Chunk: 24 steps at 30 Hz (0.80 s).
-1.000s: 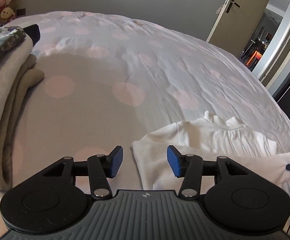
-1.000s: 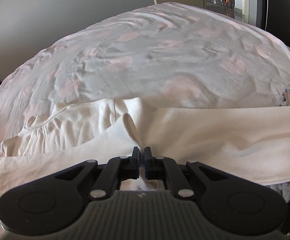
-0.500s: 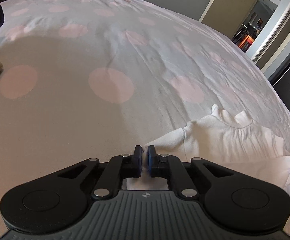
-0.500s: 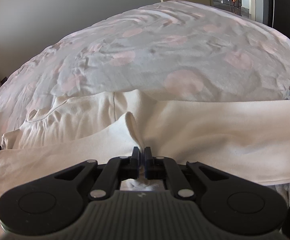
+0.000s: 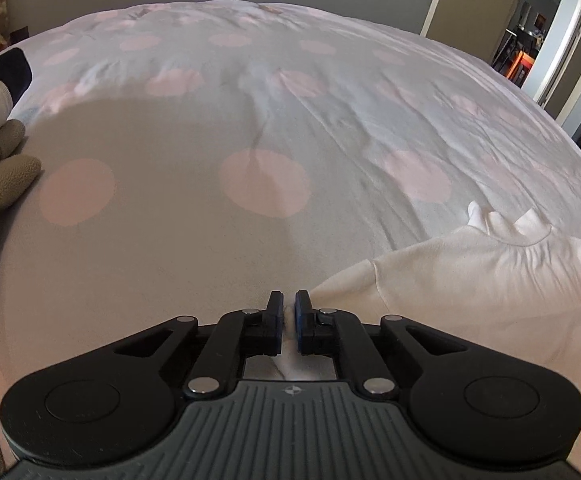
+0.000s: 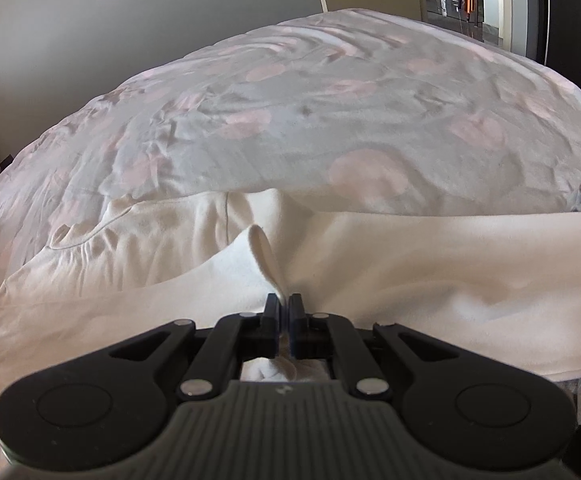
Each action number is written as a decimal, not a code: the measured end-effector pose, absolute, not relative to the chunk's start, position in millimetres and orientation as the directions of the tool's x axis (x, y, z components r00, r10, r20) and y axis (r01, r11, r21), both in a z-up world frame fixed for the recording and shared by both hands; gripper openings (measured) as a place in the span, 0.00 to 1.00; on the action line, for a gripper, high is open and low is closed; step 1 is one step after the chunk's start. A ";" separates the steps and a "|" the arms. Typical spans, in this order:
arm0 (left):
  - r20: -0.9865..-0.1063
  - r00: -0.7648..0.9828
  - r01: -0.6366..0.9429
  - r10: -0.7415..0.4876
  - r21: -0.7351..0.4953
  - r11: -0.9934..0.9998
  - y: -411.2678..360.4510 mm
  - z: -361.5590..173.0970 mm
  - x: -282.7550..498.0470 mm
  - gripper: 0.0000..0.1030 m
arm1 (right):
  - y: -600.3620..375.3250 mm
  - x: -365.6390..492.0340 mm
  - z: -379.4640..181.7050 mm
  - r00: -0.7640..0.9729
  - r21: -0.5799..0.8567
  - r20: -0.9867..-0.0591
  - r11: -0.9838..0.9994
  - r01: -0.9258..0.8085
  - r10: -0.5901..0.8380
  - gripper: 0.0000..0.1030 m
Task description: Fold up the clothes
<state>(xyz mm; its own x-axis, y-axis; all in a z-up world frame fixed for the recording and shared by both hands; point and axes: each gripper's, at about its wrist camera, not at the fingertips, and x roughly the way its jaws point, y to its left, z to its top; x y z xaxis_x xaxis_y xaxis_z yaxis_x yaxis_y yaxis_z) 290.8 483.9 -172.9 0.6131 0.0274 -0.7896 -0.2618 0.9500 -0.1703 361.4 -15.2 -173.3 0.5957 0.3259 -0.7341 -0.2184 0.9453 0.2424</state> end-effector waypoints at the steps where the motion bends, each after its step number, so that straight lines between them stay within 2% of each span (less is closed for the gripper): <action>1: -0.782 0.622 -0.274 0.027 -0.186 0.944 485.4 -170.2 286.5 0.12 | -15.3 361.5 -173.6 0.595 0.242 -0.734 0.945 -0.219 0.326 0.05; 3: -0.774 0.632 -0.283 0.029 -0.195 0.939 486.7 -163.7 276.3 0.20 | -14.9 361.5 -173.0 0.595 0.240 -0.735 0.945 -0.221 0.325 0.05; 9: -0.776 0.630 -0.272 0.018 -0.198 0.942 483.9 -146.8 241.4 0.21 | -9.4 354.0 -143.9 0.648 0.216 -0.685 0.942 -0.256 0.333 0.05; 13: -0.776 0.630 -0.230 -0.014 -0.205 0.951 468.9 -141.8 212.2 0.21 | -18.5 360.1 -129.7 0.682 0.219 -0.668 0.955 -0.200 0.296 0.05; 17: -0.788 0.615 -0.155 -0.027 -0.154 0.976 438.1 -147.8 183.7 0.40 | -21.5 364.0 -135.6 0.675 0.184 -0.693 0.968 -0.171 0.251 0.05; 24: -0.797 0.604 -0.025 -0.028 -0.054 0.998 390.4 -170.0 168.3 0.47 | -22.6 362.6 -144.7 0.661 0.189 -0.707 0.968 -0.167 0.252 0.05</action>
